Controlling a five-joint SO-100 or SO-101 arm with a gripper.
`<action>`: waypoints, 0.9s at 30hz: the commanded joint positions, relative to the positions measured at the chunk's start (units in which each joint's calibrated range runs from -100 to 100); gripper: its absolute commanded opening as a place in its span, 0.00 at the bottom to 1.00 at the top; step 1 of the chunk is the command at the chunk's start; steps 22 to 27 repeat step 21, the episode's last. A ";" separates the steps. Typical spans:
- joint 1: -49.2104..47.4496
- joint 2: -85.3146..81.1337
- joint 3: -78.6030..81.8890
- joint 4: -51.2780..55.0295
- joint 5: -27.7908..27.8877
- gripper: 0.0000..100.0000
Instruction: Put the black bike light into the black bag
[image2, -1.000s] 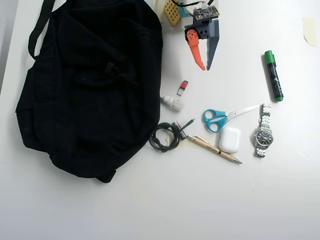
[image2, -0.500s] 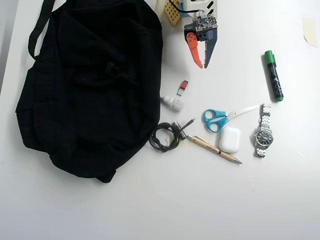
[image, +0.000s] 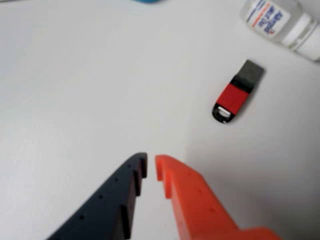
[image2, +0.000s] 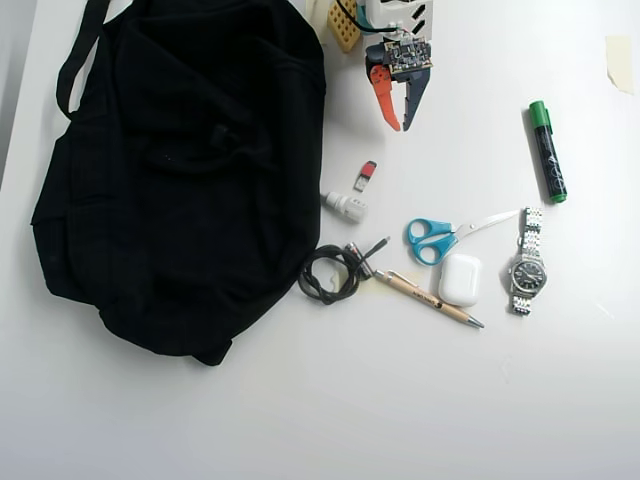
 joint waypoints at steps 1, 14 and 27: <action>0.25 -0.28 0.92 0.30 0.23 0.02; 0.25 0.05 0.92 0.30 0.23 0.02; 0.25 0.05 0.92 0.30 0.23 0.02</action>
